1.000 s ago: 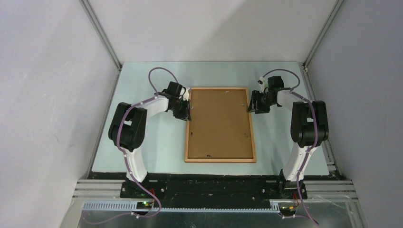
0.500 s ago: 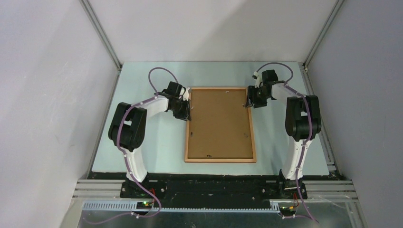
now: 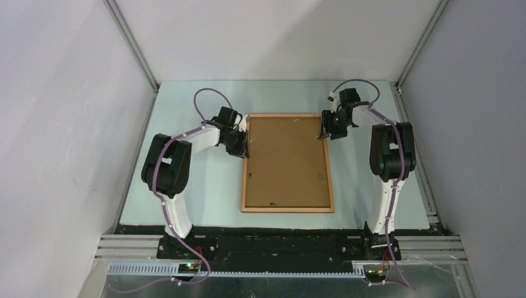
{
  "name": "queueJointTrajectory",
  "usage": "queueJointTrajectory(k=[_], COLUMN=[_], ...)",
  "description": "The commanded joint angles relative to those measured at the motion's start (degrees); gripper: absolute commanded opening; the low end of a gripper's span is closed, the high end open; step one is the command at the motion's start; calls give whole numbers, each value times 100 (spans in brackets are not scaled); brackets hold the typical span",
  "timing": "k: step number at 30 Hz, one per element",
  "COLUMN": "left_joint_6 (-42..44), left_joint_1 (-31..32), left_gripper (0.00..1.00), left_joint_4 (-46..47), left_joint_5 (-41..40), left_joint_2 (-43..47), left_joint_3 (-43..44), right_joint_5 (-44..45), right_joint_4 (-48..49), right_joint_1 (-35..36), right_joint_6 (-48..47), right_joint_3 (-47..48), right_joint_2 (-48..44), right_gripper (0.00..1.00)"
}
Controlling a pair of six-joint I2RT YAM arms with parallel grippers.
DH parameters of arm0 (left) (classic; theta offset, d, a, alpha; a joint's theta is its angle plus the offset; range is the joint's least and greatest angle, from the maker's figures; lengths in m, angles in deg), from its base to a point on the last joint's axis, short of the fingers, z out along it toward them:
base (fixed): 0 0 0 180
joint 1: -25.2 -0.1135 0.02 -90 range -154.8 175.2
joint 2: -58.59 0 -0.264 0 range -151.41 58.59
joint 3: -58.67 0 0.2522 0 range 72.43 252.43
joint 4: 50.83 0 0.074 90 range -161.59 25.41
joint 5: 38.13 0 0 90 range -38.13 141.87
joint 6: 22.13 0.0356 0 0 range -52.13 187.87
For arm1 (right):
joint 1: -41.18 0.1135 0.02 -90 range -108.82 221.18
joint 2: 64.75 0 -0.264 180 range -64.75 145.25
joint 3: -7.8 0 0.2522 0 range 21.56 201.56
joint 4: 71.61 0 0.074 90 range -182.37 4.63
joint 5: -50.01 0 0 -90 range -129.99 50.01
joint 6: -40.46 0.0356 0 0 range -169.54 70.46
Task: Put the photo into the frame
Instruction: Install the photo frame at the center of the board.
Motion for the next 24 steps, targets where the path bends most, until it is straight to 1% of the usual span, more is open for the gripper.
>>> queueJointTrajectory(k=[1,13,24], left_joint_6=[154,178,178], left_joint_1=[14,10,10], left_gripper=[0,0,0], left_joint_4=[-31,-32,-29], left_joint_5=[517,468,480], left_joint_2=[87,145,127], left_joint_3=[39,38,48], right_joint_5=[3,142,474], right_joint_4=[-103,-363,-415], right_joint_1=[71,266,311], right_joint_6=[-102,-102,-356], right_joint_3=[361,704,619], right_joint_2=[139,373,407], right_gripper=[57,57,55])
